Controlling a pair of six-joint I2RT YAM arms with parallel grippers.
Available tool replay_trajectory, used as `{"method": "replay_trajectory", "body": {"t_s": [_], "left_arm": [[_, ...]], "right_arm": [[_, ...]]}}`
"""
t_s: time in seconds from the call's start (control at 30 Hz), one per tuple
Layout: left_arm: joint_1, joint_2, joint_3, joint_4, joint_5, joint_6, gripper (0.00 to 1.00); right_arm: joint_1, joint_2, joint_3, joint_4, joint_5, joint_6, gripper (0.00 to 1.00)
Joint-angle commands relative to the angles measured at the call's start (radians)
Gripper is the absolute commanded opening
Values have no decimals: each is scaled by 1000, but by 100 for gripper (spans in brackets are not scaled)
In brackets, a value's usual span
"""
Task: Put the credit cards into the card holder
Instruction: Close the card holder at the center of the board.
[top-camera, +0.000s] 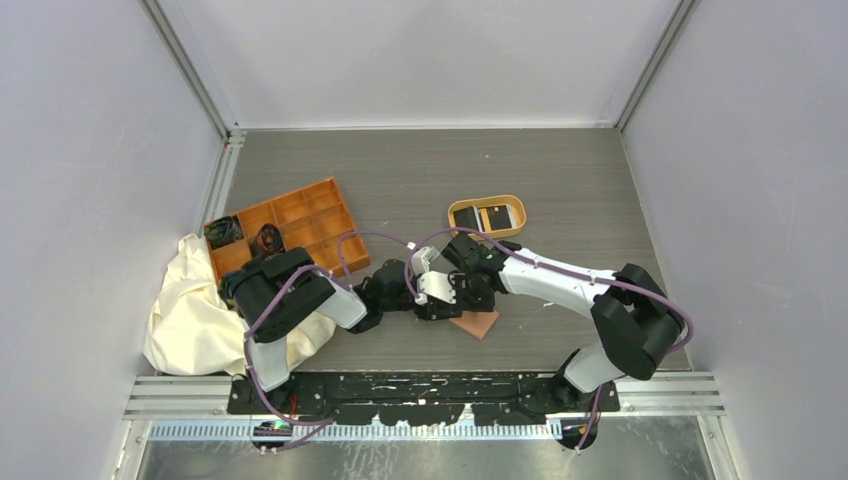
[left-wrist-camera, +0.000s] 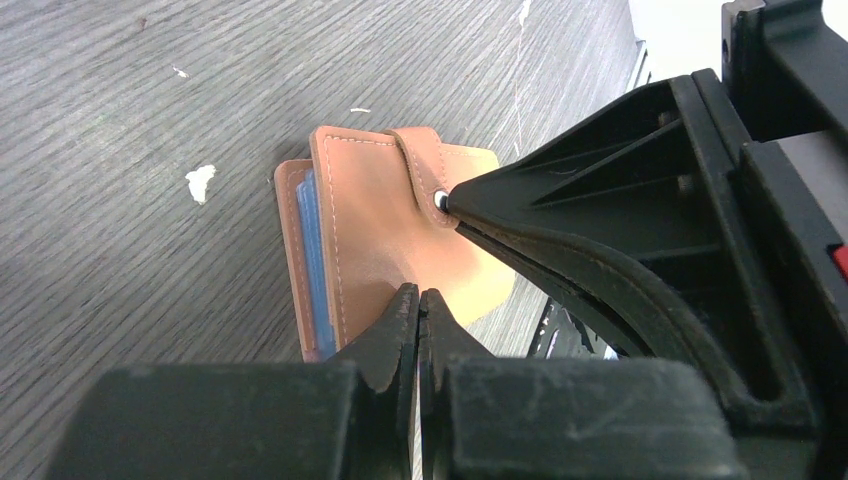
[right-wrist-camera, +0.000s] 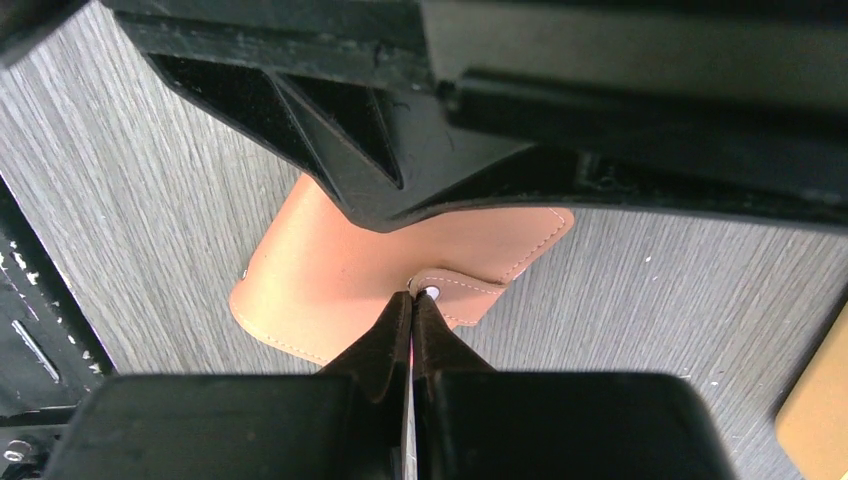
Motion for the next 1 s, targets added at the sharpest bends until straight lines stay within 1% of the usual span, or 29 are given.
{"method": "replay_trajectory", "body": {"t_s": [0.0,0.63,0.97], "left_arm": [[-5,9,19,31,4,5,0],[9,17,-3,86,11,-22,0],[21,48,-24,160,16,-62,0]], "right_arm": [[11,59,0,-12,0,-10,3],[38,126,-10,-66,-8,-42,3],[42,145,-23,-67,-8,-52,3]]}}
